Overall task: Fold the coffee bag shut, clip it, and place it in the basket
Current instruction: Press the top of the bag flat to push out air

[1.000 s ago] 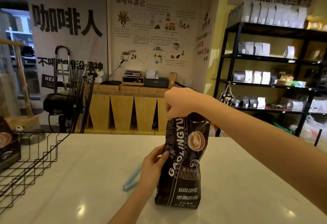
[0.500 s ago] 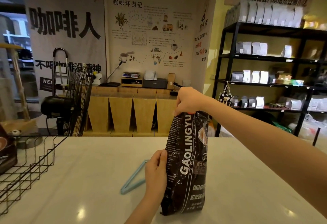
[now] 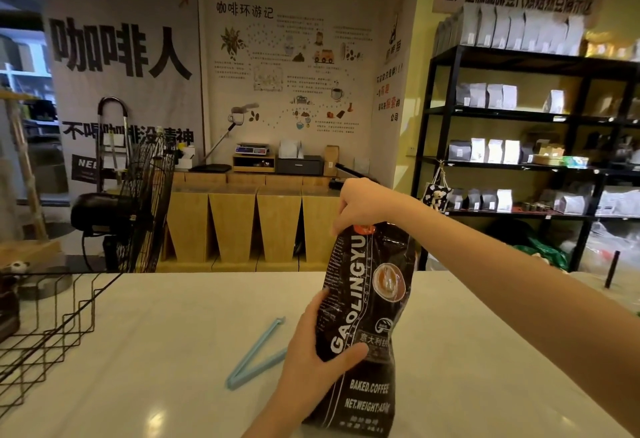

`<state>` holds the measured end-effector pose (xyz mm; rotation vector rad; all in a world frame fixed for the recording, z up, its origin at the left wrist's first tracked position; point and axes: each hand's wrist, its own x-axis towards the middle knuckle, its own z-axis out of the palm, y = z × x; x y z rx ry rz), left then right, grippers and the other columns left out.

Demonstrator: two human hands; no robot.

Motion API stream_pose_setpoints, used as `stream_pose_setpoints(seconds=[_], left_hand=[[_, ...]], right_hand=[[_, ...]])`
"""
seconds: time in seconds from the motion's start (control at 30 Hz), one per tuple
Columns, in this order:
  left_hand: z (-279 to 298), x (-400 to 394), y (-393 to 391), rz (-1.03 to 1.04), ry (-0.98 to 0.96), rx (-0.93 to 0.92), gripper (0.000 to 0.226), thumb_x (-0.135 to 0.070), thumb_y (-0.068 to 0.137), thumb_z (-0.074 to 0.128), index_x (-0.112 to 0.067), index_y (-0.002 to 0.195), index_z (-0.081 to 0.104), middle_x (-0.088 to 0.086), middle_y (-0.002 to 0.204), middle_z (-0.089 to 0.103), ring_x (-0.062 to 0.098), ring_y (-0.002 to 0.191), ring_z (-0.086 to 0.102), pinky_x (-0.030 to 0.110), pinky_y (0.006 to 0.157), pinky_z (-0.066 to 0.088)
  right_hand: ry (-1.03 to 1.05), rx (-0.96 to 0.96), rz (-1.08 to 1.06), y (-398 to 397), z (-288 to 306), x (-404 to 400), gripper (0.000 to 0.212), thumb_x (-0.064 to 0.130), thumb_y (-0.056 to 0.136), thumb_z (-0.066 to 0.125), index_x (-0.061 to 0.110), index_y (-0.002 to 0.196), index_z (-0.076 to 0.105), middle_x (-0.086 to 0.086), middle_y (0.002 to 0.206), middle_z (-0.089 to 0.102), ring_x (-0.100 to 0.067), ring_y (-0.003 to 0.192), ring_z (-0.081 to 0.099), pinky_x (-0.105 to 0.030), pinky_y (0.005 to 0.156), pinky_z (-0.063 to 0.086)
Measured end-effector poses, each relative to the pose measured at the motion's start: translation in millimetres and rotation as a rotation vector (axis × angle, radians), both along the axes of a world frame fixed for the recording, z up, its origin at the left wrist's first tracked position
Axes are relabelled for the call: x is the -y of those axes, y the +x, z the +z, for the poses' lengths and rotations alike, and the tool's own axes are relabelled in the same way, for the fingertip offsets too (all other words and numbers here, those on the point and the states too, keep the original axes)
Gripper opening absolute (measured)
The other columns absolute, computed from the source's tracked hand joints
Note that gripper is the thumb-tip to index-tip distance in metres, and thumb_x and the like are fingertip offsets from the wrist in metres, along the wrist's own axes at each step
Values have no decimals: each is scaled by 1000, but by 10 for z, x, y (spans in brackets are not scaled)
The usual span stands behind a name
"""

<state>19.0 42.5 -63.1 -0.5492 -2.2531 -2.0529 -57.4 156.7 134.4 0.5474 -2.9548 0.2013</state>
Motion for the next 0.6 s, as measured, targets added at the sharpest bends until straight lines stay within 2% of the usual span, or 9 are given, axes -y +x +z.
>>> stream_pose_setpoints(seconds=[0.07, 0.13, 0.2, 0.3, 0.37, 0.5, 0.6], left_hand=[[-36, -9, -9, 54, 5, -10, 85, -61, 44, 77, -49, 118, 37, -13, 120, 55, 8, 106, 58, 40, 91, 51], [-45, 16, -44, 67, 53, 30, 79, -55, 41, 81, -49, 110, 43, -11, 114, 60, 9, 102, 61, 40, 88, 53], [-17, 42, -43, 51, 76, 72, 77, -49, 40, 85, -47, 106, 45, -10, 110, 62, 10, 98, 63, 40, 86, 54], [37, 53, -26, 30, 90, 90, 75, -40, 40, 82, -40, 106, 47, -12, 107, 62, 9, 93, 65, 35, 82, 56], [63, 56, -33, 24, 90, 102, 75, -38, 41, 81, -37, 108, 47, -14, 106, 61, 7, 92, 65, 31, 80, 56], [98, 38, -59, -27, 101, 125, 68, -42, 50, 82, -34, 108, 48, -15, 104, 61, 6, 91, 65, 27, 77, 54], [120, -22, -52, -28, 157, 154, 56, -50, 57, 74, -33, 104, 50, -9, 104, 64, 12, 92, 66, 32, 80, 55]], right_hand=[[-51, 51, 88, 41, 47, -8, 31, 32, 78, 66, 10, 100, 68, 0, 94, 66, -13, 83, 61, -28, 78, 51], [-78, 122, 184, 105, 123, -34, 26, 32, 78, 66, 19, 100, 67, 8, 90, 64, -3, 81, 59, -21, 78, 48], [-13, 160, 220, 147, 182, -76, 22, 29, 76, 68, 20, 96, 69, 7, 90, 67, -5, 84, 61, -21, 80, 48], [71, 135, 210, 170, 194, -114, 20, 27, 75, 71, 19, 93, 71, 13, 76, 65, 2, 68, 60, -21, 76, 50], [96, 88, 208, 159, 186, -122, 17, 26, 75, 71, 17, 90, 71, 13, 70, 64, 1, 63, 59, -20, 72, 50], [130, 14, 227, 128, 173, -155, 13, 26, 75, 71, 16, 83, 71, -3, 86, 72, -15, 79, 64, -24, 74, 51], [95, 9, 234, 118, 144, -197, 11, 25, 76, 70, 15, 81, 70, 0, 83, 69, -9, 75, 61, -16, 69, 47]])
